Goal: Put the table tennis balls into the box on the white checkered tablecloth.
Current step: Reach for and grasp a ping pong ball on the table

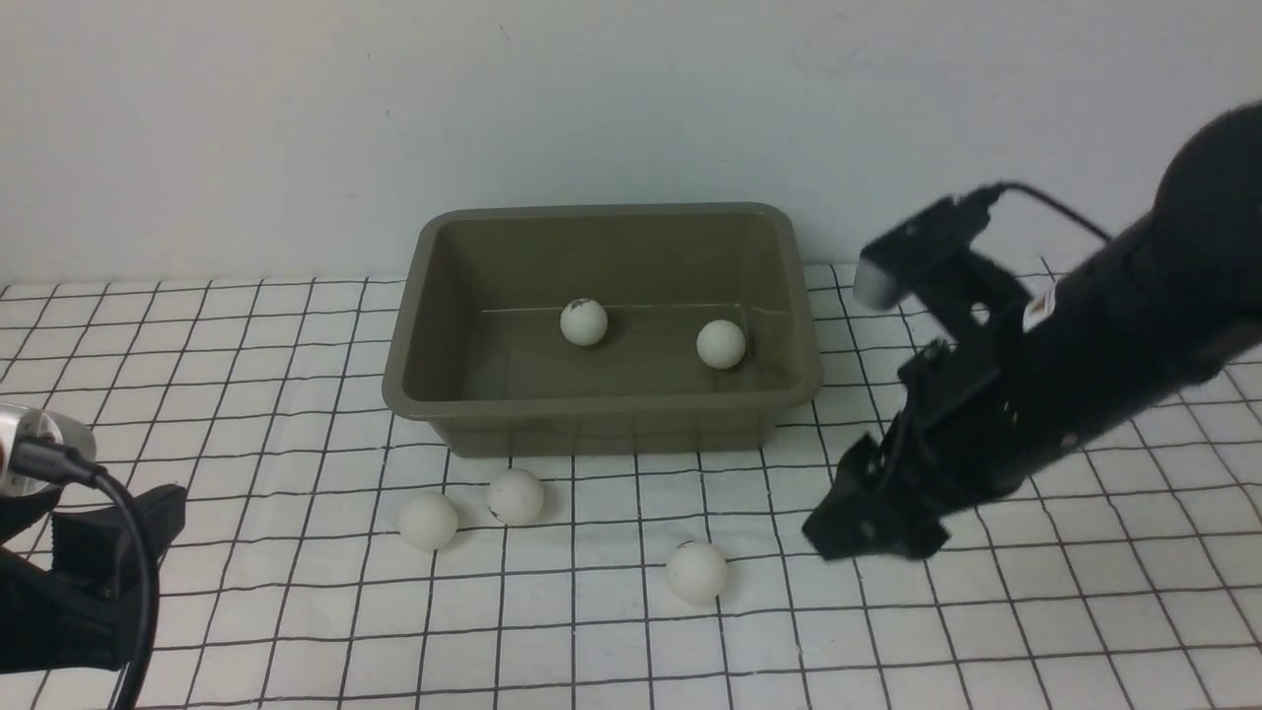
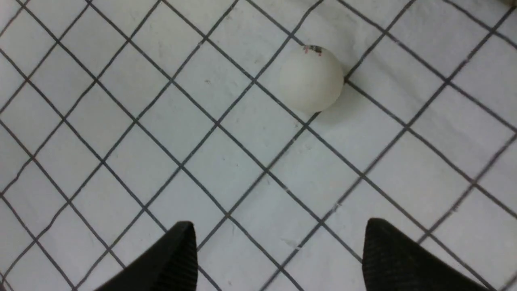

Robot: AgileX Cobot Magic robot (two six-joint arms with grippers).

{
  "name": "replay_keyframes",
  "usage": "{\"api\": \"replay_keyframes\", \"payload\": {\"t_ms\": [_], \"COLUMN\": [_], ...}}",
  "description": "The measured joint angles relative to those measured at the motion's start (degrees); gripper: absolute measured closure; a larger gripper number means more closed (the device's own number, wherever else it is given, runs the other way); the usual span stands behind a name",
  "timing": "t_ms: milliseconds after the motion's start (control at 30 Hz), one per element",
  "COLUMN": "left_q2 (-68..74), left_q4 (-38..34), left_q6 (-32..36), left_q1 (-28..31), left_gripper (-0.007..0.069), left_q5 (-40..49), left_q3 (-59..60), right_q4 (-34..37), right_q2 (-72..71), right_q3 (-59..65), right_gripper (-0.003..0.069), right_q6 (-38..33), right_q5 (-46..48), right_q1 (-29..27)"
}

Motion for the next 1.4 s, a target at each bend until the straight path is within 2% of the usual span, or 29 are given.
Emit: {"api": "replay_keyframes", "payload": {"t_ms": [200,767,867,967,1233,1400], "left_q2": [0.00,0.00,0.00,0.00,0.00,0.00], "left_q4": [0.00,0.00,0.00,0.00,0.00,0.00], "left_q6": [0.00,0.46,0.59,0.92,1.35,1.58], "left_q1": [0.00,0.00,0.00,0.00,0.00,0.00], "left_gripper": [0.0132,0.0132,0.0132,0.0132,0.0132,0.0132], "left_q5": [1.02,1.17,1.17,1.17,1.17,1.17], "left_q3": [0.00,0.00,0.00,0.00,0.00,0.00], "right_q4": [1.21,-2.06,-2.98,-5.19,-14.06,-21.60], "right_q2": [5.66,24.19,25.22,25.67,22.87,15.14], "right_q3": [0.22,-10.36,-10.81,-10.81,-10.83,-10.83], "right_gripper": [0.0156,0.0146,0.0183,0.0301,0.0295,0.0295], "right_q6": [0.50,-0.10,0.51,2.15,7.06,9.82], "right_q5": [-10.37,-16.59,-16.09,-15.92,-13.09,-2.69], "right_q1": [5.94,6.43,6.43,6.47,5.77,3.81]}}
